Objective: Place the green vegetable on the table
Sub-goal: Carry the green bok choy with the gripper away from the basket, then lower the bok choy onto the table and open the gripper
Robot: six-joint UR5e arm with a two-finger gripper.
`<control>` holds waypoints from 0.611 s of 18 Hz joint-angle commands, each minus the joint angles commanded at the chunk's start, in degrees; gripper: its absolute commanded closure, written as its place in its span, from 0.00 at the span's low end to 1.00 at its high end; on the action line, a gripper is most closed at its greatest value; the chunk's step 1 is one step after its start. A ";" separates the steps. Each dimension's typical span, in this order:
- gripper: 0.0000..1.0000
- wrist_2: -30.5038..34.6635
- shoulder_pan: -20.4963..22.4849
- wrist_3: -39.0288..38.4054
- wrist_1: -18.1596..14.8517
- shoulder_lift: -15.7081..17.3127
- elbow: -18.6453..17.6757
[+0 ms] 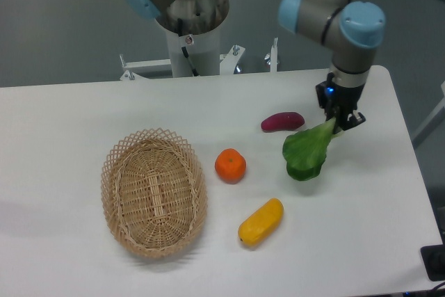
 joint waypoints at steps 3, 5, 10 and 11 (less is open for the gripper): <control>0.57 0.00 -0.09 -0.26 0.00 -0.09 -0.35; 0.22 -0.09 0.00 -0.79 0.09 -0.09 -0.26; 0.00 -0.26 -0.09 -2.10 0.44 0.70 -0.35; 0.00 -0.26 -0.26 -2.98 0.96 0.79 -0.35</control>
